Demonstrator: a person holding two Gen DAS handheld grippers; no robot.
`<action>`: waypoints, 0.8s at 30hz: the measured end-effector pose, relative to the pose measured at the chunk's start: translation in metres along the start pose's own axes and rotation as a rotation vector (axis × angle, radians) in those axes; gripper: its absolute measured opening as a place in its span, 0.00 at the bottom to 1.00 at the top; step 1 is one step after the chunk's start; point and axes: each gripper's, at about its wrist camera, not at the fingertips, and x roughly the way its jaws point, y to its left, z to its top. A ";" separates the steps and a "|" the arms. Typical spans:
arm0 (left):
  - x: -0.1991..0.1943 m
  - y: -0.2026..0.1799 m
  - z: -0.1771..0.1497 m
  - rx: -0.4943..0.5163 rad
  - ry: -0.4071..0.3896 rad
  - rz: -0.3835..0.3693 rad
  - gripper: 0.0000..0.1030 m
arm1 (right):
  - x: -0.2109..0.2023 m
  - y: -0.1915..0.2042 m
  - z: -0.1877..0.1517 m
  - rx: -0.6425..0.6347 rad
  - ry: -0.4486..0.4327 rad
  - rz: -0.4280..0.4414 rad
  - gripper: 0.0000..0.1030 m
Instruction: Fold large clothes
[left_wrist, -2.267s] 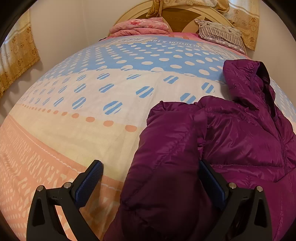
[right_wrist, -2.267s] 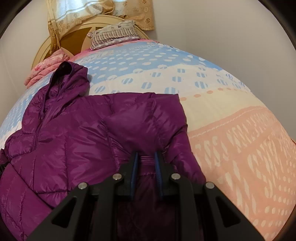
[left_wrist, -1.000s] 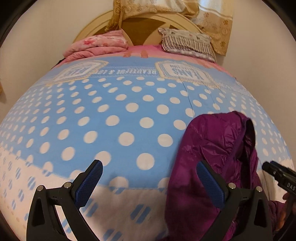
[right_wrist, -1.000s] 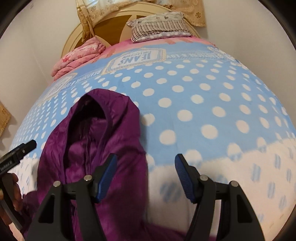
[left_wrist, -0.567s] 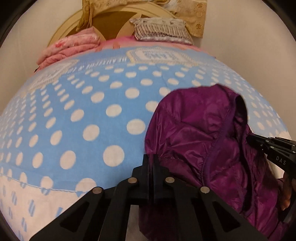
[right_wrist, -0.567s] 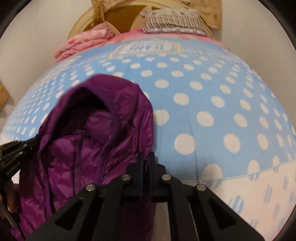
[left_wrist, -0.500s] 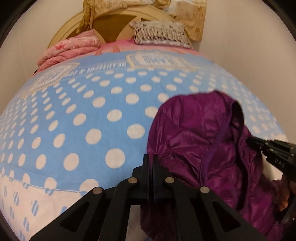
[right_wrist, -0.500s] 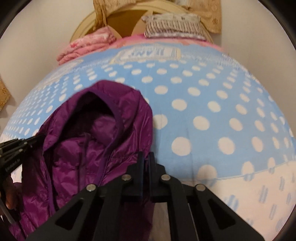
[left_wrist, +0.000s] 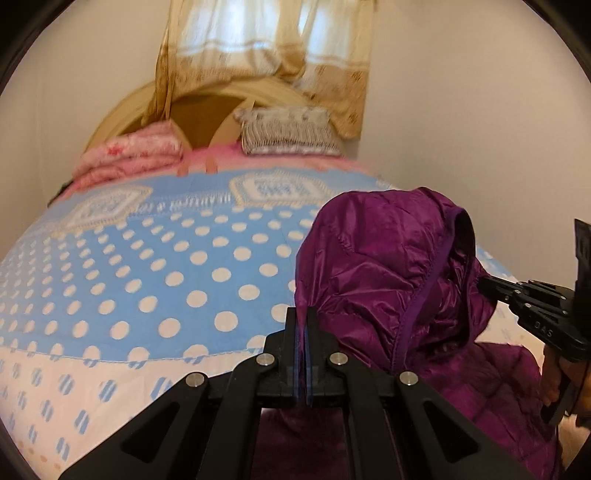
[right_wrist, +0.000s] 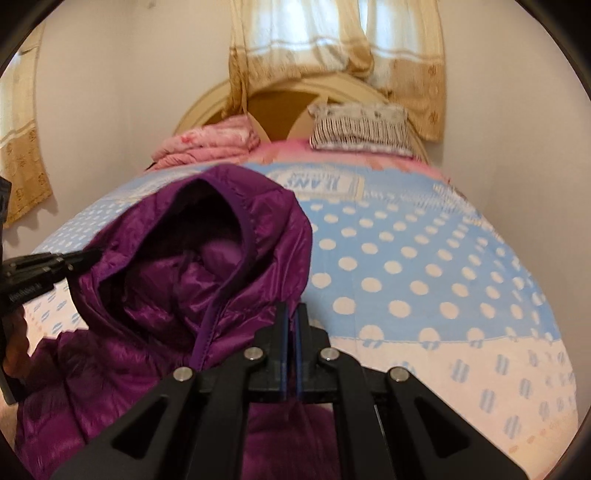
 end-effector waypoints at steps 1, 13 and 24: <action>-0.011 -0.003 -0.004 0.014 -0.020 -0.009 0.01 | -0.004 0.004 -0.005 -0.014 -0.002 0.002 0.04; -0.069 -0.009 -0.091 0.158 0.066 -0.001 0.02 | -0.057 0.015 -0.071 -0.133 0.091 0.049 0.04; -0.080 0.010 -0.083 -0.047 0.069 0.144 0.20 | -0.090 0.008 -0.073 -0.020 0.125 0.018 0.41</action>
